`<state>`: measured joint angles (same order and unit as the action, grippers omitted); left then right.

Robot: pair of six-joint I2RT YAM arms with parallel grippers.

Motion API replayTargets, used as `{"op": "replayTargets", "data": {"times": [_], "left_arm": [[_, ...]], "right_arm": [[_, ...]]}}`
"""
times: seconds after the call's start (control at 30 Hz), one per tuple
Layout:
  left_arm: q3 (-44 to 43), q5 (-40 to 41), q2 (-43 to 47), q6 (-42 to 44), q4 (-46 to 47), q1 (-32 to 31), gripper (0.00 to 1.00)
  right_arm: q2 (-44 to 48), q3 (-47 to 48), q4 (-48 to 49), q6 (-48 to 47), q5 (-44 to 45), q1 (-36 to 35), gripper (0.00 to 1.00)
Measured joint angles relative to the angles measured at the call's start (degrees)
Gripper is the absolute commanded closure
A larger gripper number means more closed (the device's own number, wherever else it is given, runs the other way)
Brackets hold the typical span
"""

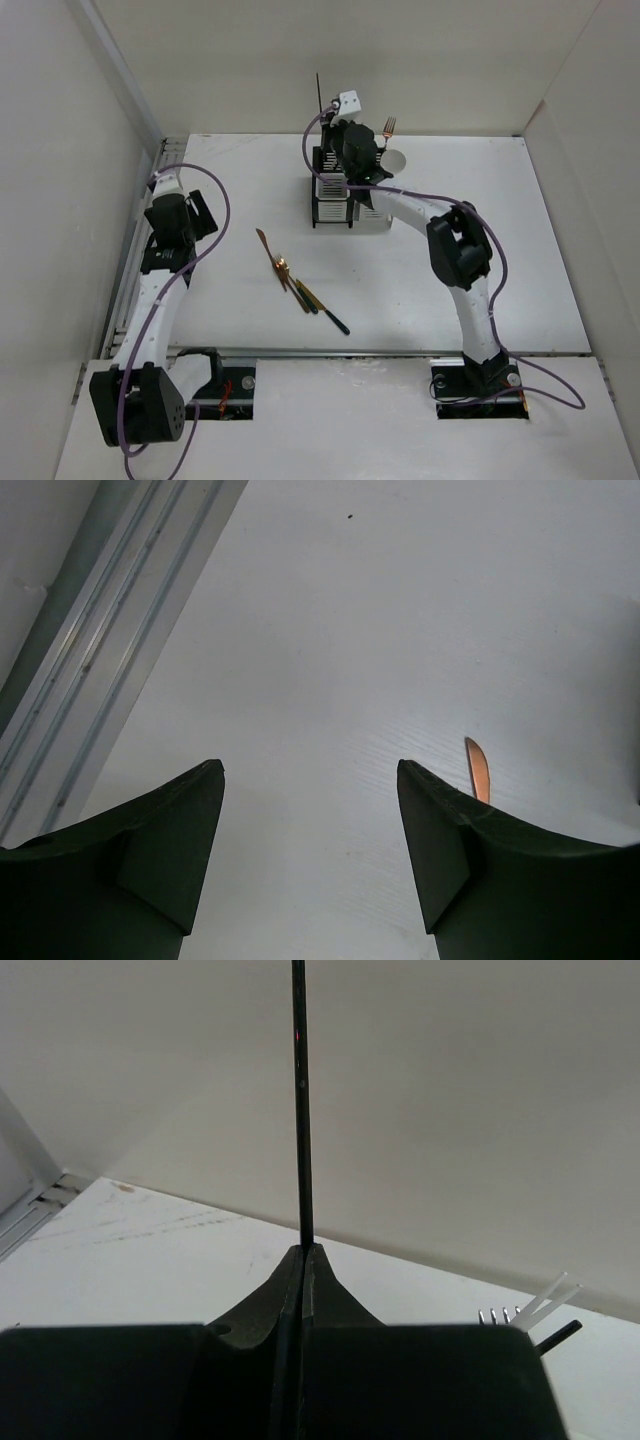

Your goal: Sort the eating utensils into containers

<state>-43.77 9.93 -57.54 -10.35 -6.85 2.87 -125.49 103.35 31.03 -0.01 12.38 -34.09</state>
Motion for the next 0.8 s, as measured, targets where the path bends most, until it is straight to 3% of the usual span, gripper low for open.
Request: {"op": "replayTargets", "data": {"times": [0.47, 0.57, 0.6, 0.8], "left_arm": [[-0.7, -2.4, -3.1, 0.4, 4.5, 3.6, 0.33], [-0.8, -2.4, -3.1, 0.4, 4.5, 3.6, 0.33], [-0.8, -2.4, -3.1, 0.4, 4.5, 3.6, 0.33], [-1.3, -2.5, -3.1, 0.4, 4.5, 3.6, 0.33]], "right_arm": [[-1.7, -6.6, 9.3, -0.2, 6.4, 0.3, 1.0], [-1.7, -8.2, 9.4, -0.1, 7.9, 0.2, 0.74], [-1.7, -8.7, 9.4, -0.2, 8.2, 0.1, 0.53], [-0.9, -11.3, 9.6, -0.2, 8.8, -0.6, 0.32]]}}
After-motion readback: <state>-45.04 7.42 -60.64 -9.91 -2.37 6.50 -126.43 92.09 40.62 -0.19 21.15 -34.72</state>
